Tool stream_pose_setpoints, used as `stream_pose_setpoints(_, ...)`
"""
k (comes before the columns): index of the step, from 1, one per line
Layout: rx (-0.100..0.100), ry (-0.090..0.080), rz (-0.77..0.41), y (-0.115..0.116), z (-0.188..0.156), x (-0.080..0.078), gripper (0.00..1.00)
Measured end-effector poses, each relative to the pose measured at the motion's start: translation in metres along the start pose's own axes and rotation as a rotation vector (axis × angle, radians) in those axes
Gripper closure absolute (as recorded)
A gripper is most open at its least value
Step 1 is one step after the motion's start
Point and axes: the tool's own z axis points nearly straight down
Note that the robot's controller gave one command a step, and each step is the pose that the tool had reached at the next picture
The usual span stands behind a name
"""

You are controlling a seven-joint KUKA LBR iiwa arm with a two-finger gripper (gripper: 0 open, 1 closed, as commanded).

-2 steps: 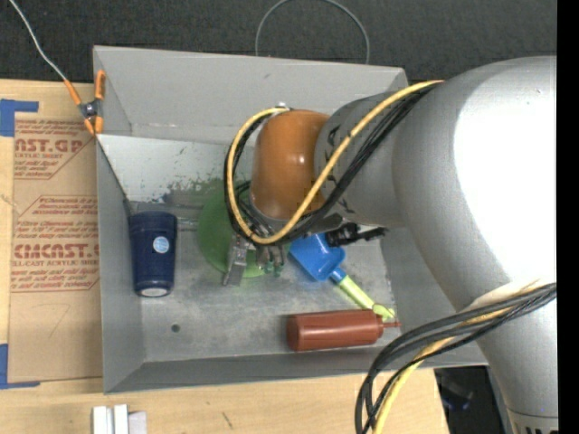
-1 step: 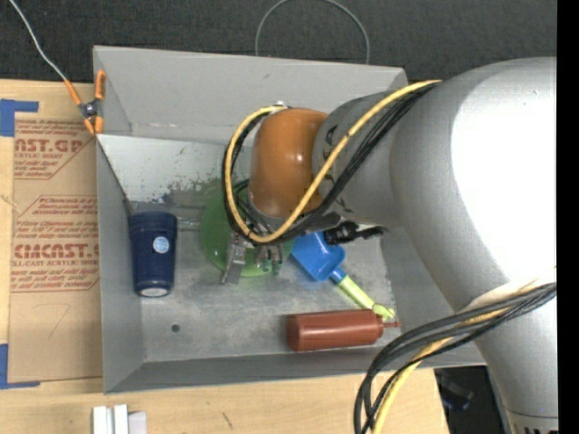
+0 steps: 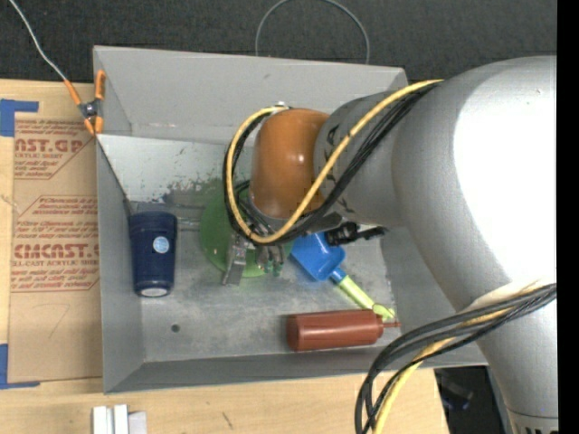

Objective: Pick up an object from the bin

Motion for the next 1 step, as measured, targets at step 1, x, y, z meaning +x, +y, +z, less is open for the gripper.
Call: stream_pose_setpoints(1,0.001,0.004,0.001,-0.0004,-0.0083,0.0011,1.0)
